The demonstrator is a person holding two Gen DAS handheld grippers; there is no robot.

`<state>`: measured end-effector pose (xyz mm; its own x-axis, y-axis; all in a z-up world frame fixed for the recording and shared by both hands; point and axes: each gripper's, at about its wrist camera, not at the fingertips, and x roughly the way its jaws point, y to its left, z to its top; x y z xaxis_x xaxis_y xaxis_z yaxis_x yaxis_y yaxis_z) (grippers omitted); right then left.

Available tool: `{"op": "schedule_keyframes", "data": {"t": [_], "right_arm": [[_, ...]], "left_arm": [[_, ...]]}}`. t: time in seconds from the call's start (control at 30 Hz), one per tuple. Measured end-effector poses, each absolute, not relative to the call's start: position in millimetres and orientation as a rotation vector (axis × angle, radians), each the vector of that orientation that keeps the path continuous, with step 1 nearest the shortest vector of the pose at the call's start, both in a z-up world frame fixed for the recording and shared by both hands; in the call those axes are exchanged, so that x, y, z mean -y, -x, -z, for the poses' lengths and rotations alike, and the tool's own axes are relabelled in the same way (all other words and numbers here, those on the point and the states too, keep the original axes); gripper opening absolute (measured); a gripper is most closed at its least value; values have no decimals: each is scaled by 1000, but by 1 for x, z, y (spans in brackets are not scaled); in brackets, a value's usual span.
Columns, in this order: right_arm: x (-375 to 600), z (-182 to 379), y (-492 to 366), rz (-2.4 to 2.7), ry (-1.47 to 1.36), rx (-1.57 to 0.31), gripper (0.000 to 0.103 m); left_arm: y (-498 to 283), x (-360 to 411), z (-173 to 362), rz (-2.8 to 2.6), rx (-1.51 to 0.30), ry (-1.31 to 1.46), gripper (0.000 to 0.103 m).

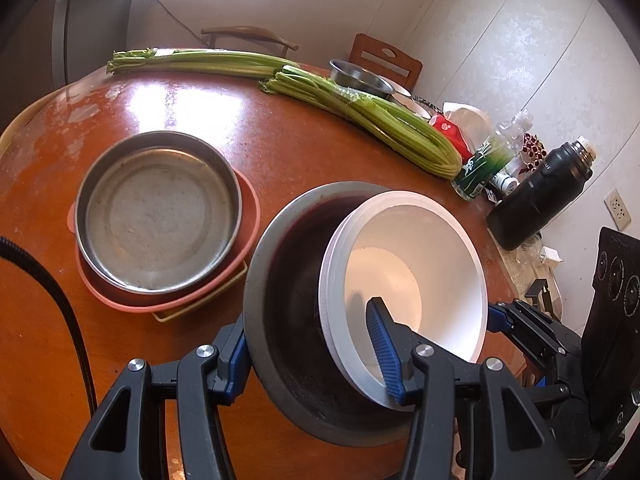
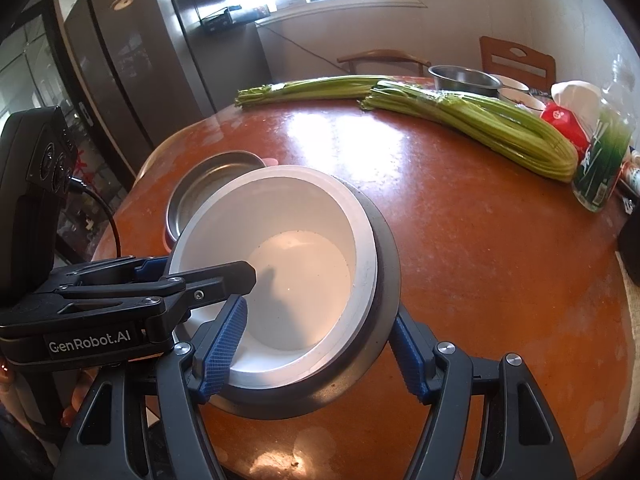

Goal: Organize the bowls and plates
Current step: 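Lift the steel bowl stack with the left tool toward the steel plate stack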

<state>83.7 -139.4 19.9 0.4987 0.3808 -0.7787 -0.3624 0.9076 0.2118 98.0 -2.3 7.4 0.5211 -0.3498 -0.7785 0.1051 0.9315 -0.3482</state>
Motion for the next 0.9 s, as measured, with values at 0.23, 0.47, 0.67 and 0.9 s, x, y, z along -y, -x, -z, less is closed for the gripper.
{"op": "schedule_keyframes", "data": {"t": [0.23, 0.47, 0.67, 0.9], "right_arm": [[125, -27, -90, -447, 7, -942, 72], [107, -33, -98, -466, 19, -929, 72], [86, -39, -107, -494, 43, -919, 72], [62, -41, -121, -537, 50, -914, 72]], "left_arm": [[-102, -12, -13, 282, -975, 288, 52], [-106, -29, -19, 270, -962, 292, 52], [-107, -47, -25, 243, -943, 313, 52], [-110, -72, -31, 199, -926, 325, 52]]}}
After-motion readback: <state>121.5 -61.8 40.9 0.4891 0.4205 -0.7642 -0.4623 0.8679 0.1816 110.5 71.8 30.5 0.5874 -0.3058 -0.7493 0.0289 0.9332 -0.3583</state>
